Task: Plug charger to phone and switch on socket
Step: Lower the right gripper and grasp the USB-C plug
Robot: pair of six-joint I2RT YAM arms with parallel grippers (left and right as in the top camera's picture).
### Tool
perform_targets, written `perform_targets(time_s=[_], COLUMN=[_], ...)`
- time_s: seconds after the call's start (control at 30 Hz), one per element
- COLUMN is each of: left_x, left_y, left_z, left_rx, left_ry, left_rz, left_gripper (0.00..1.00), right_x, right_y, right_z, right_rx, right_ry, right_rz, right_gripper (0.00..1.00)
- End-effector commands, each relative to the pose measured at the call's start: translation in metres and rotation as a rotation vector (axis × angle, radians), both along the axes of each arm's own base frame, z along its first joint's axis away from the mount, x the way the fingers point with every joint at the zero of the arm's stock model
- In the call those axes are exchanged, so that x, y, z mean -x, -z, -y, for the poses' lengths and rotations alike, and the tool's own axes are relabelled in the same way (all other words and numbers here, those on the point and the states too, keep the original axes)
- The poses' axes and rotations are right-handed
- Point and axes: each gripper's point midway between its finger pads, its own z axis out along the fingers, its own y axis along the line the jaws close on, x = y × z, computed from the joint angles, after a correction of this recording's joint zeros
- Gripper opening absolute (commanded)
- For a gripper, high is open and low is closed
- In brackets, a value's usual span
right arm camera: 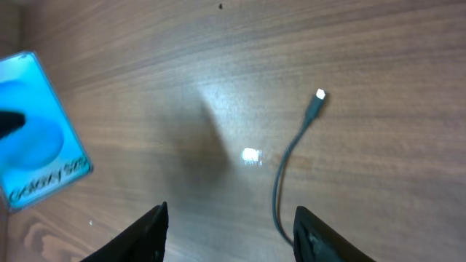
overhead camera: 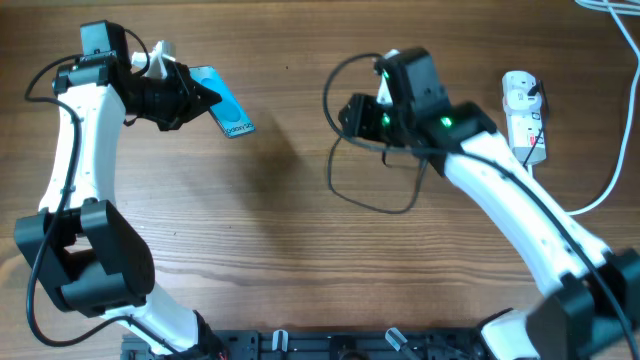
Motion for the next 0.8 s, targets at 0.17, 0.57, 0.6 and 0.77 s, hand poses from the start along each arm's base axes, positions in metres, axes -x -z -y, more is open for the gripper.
perform_targets(time_s=[0.17, 0.57, 0.6, 0.77], left_x=[0.004, 0.004, 0.004, 0.004], left_y=[-0.013, -0.013, -0.013, -0.013], left_z=[0.003, 0.003, 0.003, 0.003], left_rx=[0.008, 0.010, 0.010, 0.010], left_ry=[0.027, 0.022, 0.022, 0.022], left_rz=[0.041, 0.036, 0.036, 0.036], left_gripper=[0.04, 0.04, 0.04, 0.04], right_x=[-0.033, -0.053, -0.055, -0.058], right_y=[0.090, 0.159, 0.162, 0.176], right_z=[-0.018, -0.014, -0.012, -0.005], right_rx=[0.057, 0.140, 0.152, 0.196], right_ry=[0.002, 0.034, 0.041, 0.065], right_rz=[-0.155, -0.170, -0.166, -0.162], right_gripper=[0.43, 0.36, 0.36, 0.35])
